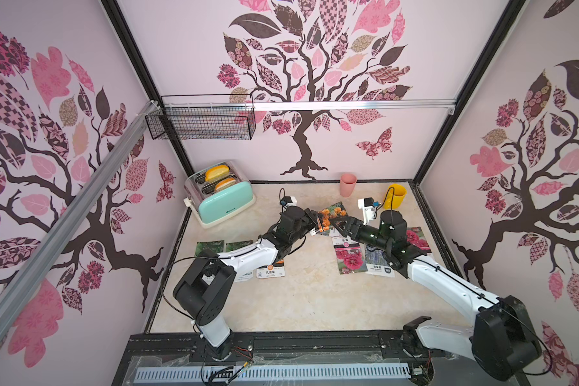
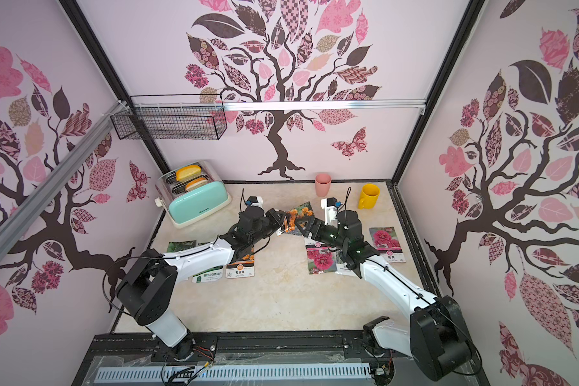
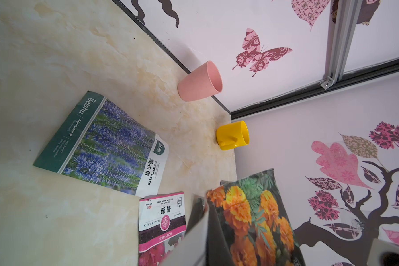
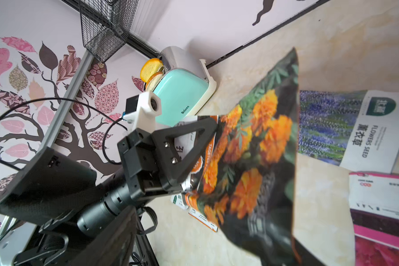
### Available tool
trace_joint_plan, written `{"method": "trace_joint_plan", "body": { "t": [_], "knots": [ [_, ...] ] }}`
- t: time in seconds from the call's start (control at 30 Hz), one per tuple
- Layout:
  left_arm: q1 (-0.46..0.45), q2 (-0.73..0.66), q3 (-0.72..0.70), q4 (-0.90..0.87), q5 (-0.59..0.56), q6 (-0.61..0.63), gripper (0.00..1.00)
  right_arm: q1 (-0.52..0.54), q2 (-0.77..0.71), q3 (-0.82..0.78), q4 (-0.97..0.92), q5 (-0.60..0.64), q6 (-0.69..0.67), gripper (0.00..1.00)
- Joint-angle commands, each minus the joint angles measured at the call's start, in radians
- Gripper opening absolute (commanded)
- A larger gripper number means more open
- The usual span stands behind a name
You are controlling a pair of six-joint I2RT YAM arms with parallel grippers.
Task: Arrange the seed packets in a row
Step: Pick up the seed packet from the center of the board.
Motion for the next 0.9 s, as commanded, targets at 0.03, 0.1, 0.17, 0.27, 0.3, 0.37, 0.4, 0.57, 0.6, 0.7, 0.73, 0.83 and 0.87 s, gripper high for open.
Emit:
{"method": "trace_joint_plan", "body": {
  "t": [0.03,0.1,0.17,0.27,0.3,0.37,0.4,0.57,0.6,0.7,0.73,0.83,0.87],
  "knots": [
    [-0.009,-0.044,-0.03,0.054,-0.002,0.047,0.0,0.002,0.052,0.068,0.031,-0.026,-0.029,0.69],
    [-0.01,-0.051,-0.024,0.046,0.02,0.07,0.0,0.002,0.066,0.064,0.063,-0.035,-0.024,0.56],
    [-0.016,-0.054,-0.018,0.045,0.033,0.082,0.0,0.001,0.068,0.069,0.053,-0.021,-0.042,0.37],
    [-0.018,-0.063,-0.02,0.057,0.069,0.105,0.0,0.001,0.057,0.085,0.01,0.026,-0.094,0.0],
    [-0.018,-0.072,-0.025,0.061,0.076,0.112,0.0,0.001,0.049,0.091,-0.016,0.044,-0.12,0.0],
    [-0.008,-0.104,-0.041,0.049,0.119,0.144,0.12,-0.003,0.032,0.106,-0.073,0.079,-0.178,0.0],
    [0.004,-0.127,-0.049,0.025,0.156,0.178,0.2,-0.01,0.022,0.112,-0.095,0.086,-0.207,0.0],
    [0.132,-0.232,-0.057,-0.143,0.415,0.484,0.6,-0.042,0.045,0.241,-0.318,0.051,-0.392,0.0],
    [0.165,-0.229,-0.016,-0.244,0.468,0.566,0.66,-0.042,0.063,0.272,-0.358,0.036,-0.435,0.0],
    [0.243,-0.159,0.136,-0.44,0.582,0.787,0.73,-0.041,0.129,0.375,-0.468,-0.051,-0.556,0.0],
    [0.271,-0.124,0.173,-0.447,0.672,0.831,0.73,-0.041,0.155,0.424,-0.534,-0.06,-0.606,0.0],
    [0.303,-0.028,0.271,-0.444,0.857,0.936,0.74,-0.042,0.212,0.532,-0.681,-0.055,-0.752,0.0],
    [0.303,-0.001,0.301,-0.466,0.902,0.993,0.74,-0.042,0.224,0.552,-0.711,-0.063,-0.787,0.0]
  ]
}}
